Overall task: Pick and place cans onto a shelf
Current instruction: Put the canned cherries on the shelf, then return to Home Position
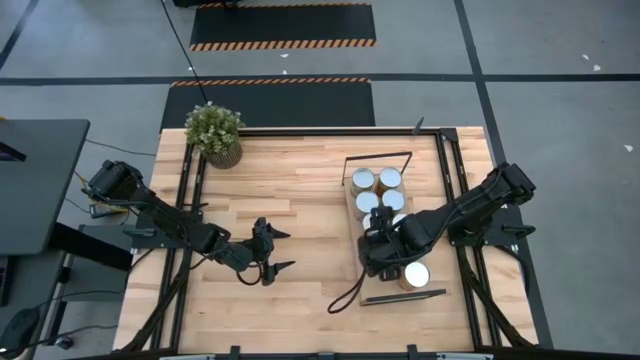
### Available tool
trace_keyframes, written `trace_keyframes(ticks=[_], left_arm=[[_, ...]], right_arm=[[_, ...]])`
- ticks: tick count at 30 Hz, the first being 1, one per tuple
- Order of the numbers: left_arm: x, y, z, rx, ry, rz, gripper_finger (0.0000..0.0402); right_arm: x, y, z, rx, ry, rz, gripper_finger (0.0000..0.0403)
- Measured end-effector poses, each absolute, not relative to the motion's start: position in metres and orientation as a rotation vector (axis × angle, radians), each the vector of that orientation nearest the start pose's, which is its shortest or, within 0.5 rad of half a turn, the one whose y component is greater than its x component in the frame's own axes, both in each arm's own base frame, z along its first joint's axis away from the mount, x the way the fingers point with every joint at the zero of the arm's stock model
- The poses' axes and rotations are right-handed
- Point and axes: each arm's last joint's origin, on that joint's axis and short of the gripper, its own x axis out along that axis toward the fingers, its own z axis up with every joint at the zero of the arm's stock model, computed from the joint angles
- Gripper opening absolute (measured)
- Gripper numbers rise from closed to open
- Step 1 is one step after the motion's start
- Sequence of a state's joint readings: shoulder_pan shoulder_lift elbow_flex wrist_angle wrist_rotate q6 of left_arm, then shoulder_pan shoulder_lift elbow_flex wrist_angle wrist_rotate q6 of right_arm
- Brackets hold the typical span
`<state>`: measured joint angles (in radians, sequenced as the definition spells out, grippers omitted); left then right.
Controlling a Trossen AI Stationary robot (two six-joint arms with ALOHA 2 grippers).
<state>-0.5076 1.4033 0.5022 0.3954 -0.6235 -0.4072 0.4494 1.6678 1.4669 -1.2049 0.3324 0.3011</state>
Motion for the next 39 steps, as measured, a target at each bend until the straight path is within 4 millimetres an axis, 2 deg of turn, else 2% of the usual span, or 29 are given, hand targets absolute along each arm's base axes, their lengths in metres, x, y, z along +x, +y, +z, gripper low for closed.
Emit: trace_keyframes(ticks=[5, 17, 19, 24, 29, 35, 39], left_arm=[[0.231, -0.109, 0.165, -0.13, 0.393, 0.197, 0.0384], [0.231, -0.109, 0.165, -0.128, 0.392, 0.196, 0.0384], [0.231, -0.109, 0.166, -0.108, 0.383, 0.193, 0.0384], [0.229, -0.113, 0.187, -0.084, 0.286, 0.096, 0.0378], [0.219, -0.107, 0.2, -0.061, 0.243, 0.091, 0.037], [0.203, -0.09, 0.21, -0.132, 0.13, 0.109, 0.0361], [0.191, -0.076, 0.207, -0.185, 0.038, 0.148, 0.0355]], right_arm=[[0.283, 0.122, 0.275, -0.314, 1.321, -0.153, 0.035], [0.282, 0.114, 0.276, -0.354, 1.334, -0.213, 0.035], [0.281, 0.114, 0.282, -0.347, 1.336, -0.216, 0.035], [0.267, 0.115, 0.307, -0.356, 1.204, -0.288, 0.035], [0.248, 0.114, 0.316, -0.28, 1.027, -0.244, 0.035], [0.222, 0.102, 0.308, -0.158, 0.767, -0.119, 0.035], [0.204, 0.093, 0.301, -0.121, 0.601, -0.053, 0.035]])
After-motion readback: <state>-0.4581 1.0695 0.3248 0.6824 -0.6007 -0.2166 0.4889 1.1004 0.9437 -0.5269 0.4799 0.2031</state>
